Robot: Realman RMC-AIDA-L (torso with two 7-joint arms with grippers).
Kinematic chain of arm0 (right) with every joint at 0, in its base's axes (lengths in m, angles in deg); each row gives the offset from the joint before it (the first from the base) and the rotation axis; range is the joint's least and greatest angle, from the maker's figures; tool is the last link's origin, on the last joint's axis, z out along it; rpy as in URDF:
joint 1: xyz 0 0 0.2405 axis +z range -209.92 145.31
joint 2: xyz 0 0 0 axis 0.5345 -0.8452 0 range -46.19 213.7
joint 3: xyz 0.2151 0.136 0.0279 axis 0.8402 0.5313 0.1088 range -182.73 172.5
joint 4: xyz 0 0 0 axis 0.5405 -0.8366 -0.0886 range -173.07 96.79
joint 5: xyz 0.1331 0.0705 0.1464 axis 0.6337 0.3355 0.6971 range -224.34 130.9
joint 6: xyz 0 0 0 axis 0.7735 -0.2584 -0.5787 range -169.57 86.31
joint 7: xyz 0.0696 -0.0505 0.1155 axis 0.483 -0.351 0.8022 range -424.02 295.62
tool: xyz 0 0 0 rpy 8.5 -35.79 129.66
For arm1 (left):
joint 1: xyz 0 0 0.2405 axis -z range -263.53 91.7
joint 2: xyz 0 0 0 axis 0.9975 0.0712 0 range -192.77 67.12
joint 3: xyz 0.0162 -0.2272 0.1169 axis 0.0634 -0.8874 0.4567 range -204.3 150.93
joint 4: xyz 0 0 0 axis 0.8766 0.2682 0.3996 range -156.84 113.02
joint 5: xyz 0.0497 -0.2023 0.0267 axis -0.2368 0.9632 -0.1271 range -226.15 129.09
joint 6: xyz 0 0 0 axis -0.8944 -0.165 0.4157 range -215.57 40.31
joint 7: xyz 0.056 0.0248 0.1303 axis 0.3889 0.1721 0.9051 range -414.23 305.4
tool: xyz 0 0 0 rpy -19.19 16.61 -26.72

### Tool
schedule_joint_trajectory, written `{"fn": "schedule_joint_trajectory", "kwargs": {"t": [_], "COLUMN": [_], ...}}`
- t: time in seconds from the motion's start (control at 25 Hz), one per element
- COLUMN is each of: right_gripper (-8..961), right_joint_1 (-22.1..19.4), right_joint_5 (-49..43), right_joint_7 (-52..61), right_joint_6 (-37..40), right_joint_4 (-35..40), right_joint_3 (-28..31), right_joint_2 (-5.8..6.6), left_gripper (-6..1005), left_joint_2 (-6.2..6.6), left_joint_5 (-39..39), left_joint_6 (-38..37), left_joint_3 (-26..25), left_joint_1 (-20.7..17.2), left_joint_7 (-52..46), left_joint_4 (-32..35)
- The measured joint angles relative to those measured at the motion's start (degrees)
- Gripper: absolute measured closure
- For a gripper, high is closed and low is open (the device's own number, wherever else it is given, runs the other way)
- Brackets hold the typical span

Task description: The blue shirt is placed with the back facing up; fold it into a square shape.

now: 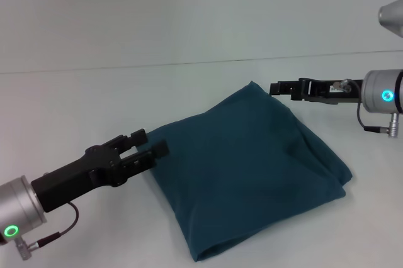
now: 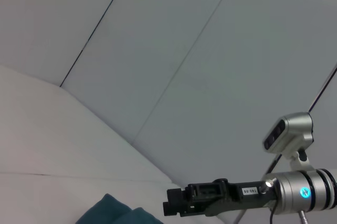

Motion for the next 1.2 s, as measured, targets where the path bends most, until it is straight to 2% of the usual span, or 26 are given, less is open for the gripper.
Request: {"fn": "schedule_joint_trajectory", "kwargs": {"t": [0.6,1.04,1.2], "right_gripper": [259,339,524], "right_joint_1": [1.0,1.8,1.8], "right_joint_5": [-0.2,-0.2,0.1], "right_joint_7": [-0.5,-0.1,-1.2], "right_joint_6": [-4.8,-7.2,-7.4], "right_joint_4": [-3.0,-4.0,-4.0], "right_joint_3": [-1.6,-2.3,-2.2], "right_joint_2": [-0.90,-1.64,-1.76], "left_gripper": [205,206,206], "left_joint_2": [0.18,0.18,0.18], "left_joint_5": [-2.6,-2.6,-2.6], "left_joint_6": [1.8,3.3,3.4], "left_joint_3": [-0.2,-0.1,-0.2], "left_joint_1": [0.4,0.3,0.3], "left_joint_7": [0.0,0.0,0.0], "left_joint_4": [0.3,0.3,0.3]}}
